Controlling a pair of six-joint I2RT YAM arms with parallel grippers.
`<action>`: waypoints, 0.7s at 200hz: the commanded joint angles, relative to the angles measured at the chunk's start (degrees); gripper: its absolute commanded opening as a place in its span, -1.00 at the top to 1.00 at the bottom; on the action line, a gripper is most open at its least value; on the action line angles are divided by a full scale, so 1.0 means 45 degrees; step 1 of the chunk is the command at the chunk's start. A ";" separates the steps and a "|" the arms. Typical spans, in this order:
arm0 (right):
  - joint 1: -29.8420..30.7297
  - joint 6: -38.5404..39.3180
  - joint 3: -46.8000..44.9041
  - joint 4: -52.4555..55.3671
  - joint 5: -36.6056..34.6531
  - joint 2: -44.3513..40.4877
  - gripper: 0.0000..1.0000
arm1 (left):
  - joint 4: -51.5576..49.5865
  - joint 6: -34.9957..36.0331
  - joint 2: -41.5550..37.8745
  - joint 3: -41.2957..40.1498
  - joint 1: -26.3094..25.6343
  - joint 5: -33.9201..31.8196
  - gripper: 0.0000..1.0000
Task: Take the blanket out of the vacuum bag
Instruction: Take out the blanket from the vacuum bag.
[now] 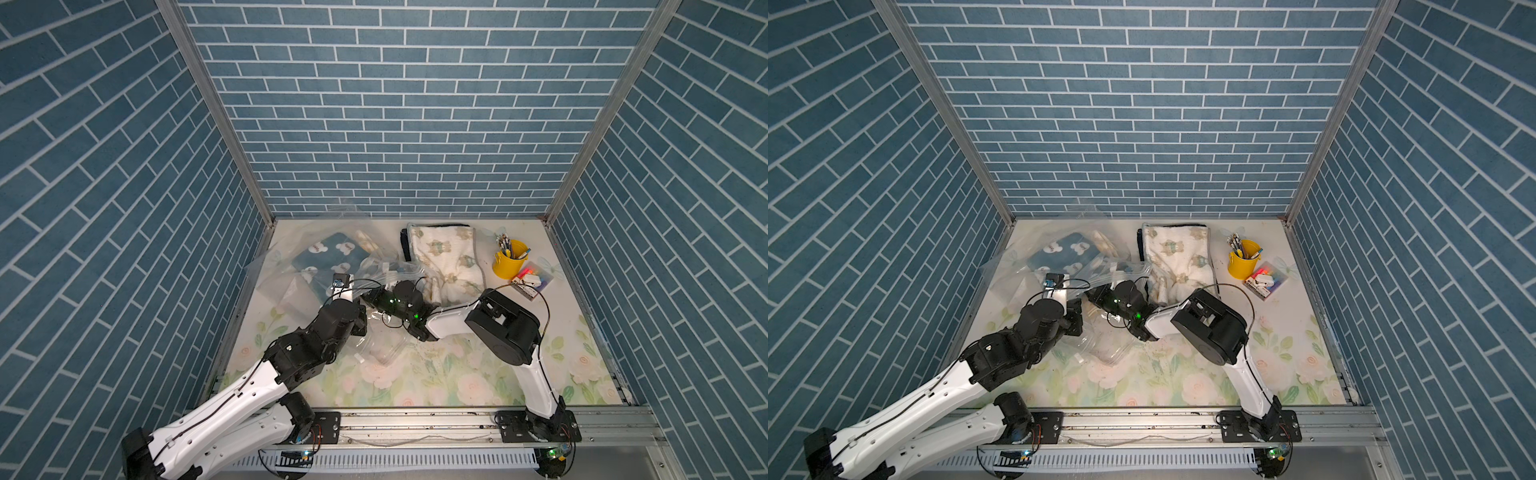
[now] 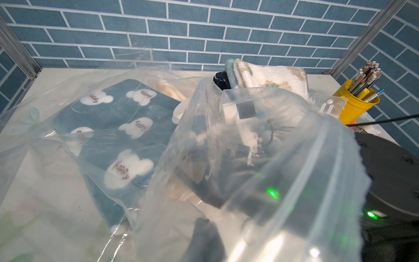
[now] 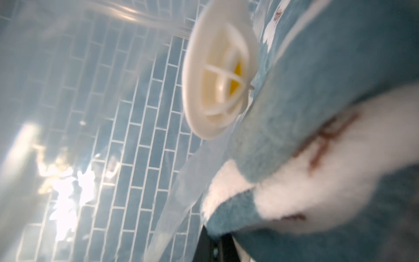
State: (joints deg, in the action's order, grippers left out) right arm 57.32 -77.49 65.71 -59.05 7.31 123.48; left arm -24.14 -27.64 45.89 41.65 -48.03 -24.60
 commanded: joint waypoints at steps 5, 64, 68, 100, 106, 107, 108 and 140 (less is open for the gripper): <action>0.0016 0.0248 -0.0369 -0.0609 -0.0022 0.0191 0.70 | 0.0052 -0.0022 -0.0081 0.0139 -0.0069 -0.0276 0.99; 0.0019 -0.0911 -0.0638 -0.0809 -0.0199 0.0860 -0.09 | 0.0285 -0.0013 -0.0095 0.0122 -0.0069 -0.0228 1.00; 0.0021 -0.1006 -0.0648 -0.0864 -0.0199 0.0922 -0.11 | 0.0305 -0.0013 -0.0103 0.0120 -0.0069 -0.0229 1.00; 0.0008 -0.1305 -0.0793 -0.0801 -0.0199 0.0990 -0.16 | 0.0423 0.0009 -0.0176 0.0103 -0.0069 -0.0143 1.00; 0.0033 -0.1323 -0.0872 -0.0694 -0.0261 0.0932 -0.17 | 0.0432 0.0043 -0.0178 0.0119 -0.0069 -0.0139 0.99; 0.0034 -0.1329 -0.0892 -0.0691 -0.0279 0.0926 -0.18 | 0.0437 0.0046 -0.0178 0.0120 -0.0069 -0.0139 1.00; 0.0035 -0.1341 -0.0911 -0.0699 -0.0288 0.0913 -0.18 | 0.0440 0.0047 -0.0178 0.0120 -0.0069 -0.0149 1.00; 0.0075 -0.1402 -0.0990 -0.0630 -0.0145 0.0795 -0.24 | 0.0478 0.0141 -0.0169 0.0121 -0.0069 -0.0134 0.99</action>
State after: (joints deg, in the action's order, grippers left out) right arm 57.39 -82.32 62.02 -61.58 6.83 127.28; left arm -23.20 -27.59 45.84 41.65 -48.03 -24.45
